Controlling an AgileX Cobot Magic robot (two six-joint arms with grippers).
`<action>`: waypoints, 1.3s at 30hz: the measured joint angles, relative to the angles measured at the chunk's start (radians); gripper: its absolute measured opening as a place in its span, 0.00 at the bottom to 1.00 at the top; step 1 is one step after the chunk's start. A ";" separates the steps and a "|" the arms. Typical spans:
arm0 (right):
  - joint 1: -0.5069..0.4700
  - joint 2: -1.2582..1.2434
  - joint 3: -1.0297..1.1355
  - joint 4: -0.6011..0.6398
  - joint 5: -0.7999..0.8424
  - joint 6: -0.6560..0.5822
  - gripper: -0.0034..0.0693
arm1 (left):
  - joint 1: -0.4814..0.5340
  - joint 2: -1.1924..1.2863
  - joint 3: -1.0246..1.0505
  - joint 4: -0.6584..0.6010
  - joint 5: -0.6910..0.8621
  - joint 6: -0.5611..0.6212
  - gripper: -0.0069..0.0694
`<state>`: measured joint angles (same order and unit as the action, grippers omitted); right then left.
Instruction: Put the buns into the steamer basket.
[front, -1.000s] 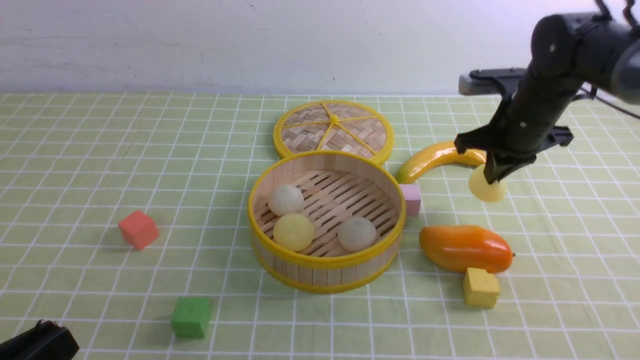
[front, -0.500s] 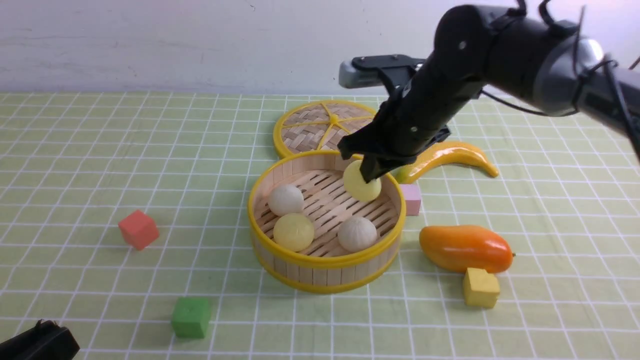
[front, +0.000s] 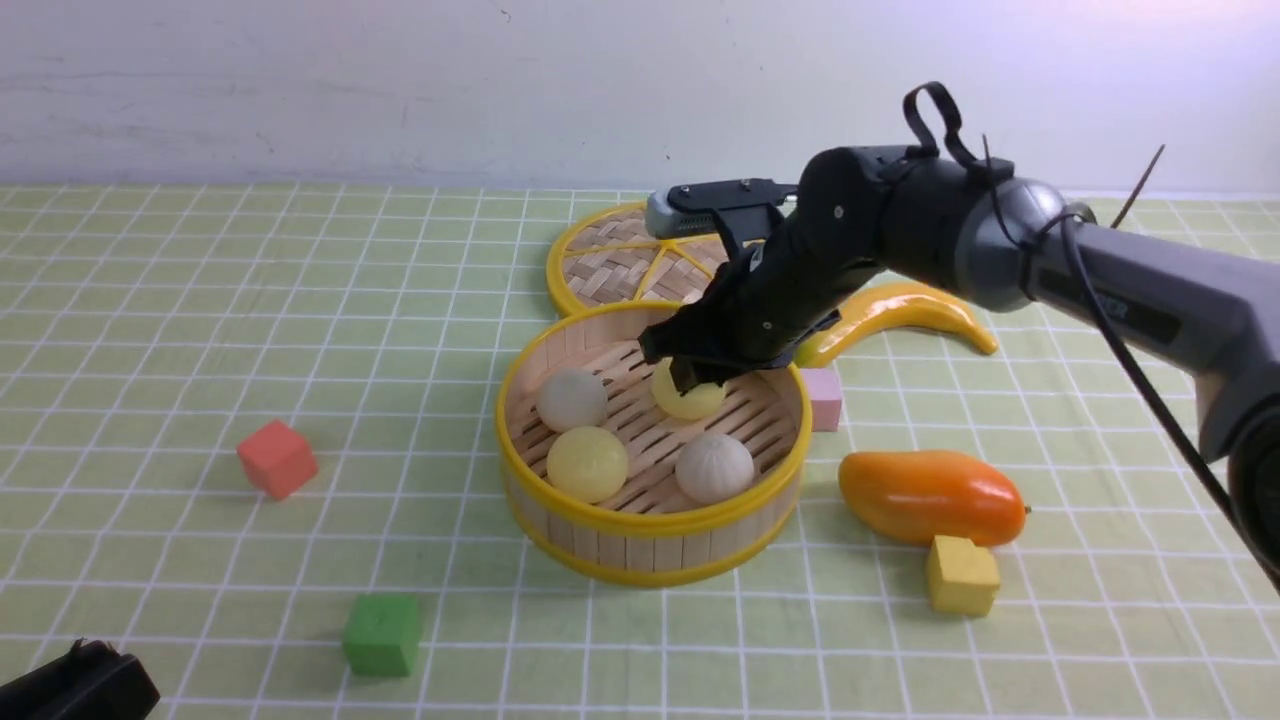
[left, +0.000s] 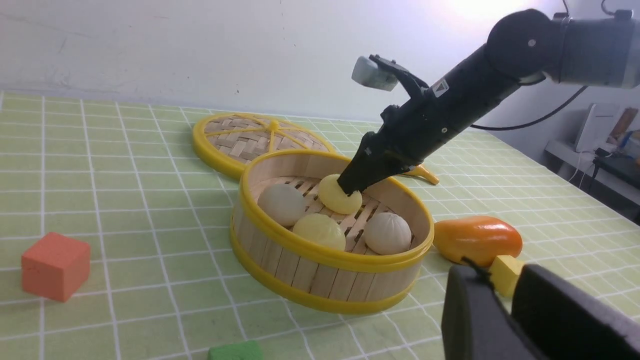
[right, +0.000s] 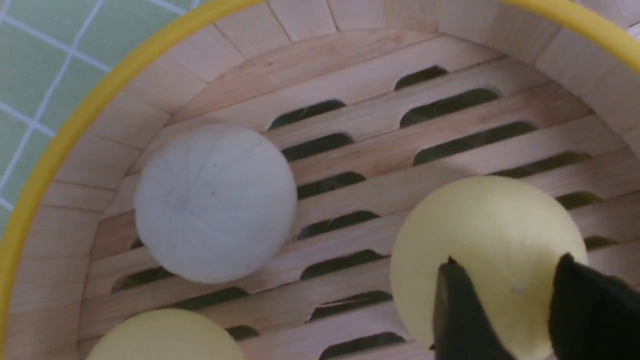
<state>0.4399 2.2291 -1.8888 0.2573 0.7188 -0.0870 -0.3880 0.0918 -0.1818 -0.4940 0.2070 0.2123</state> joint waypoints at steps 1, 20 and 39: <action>0.000 -0.008 0.000 -0.006 0.002 0.000 0.62 | 0.000 0.000 0.000 0.000 0.000 0.000 0.26; -0.001 -0.752 0.373 -0.143 0.521 0.192 0.09 | 0.000 0.000 0.000 0.000 0.000 0.000 0.28; -0.004 -1.276 0.666 -0.166 0.541 0.234 0.02 | 0.000 0.000 0.000 0.000 0.000 0.000 0.30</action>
<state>0.4361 0.9526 -1.2223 0.0911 1.2598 0.1471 -0.3880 0.0918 -0.1818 -0.4940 0.2070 0.2123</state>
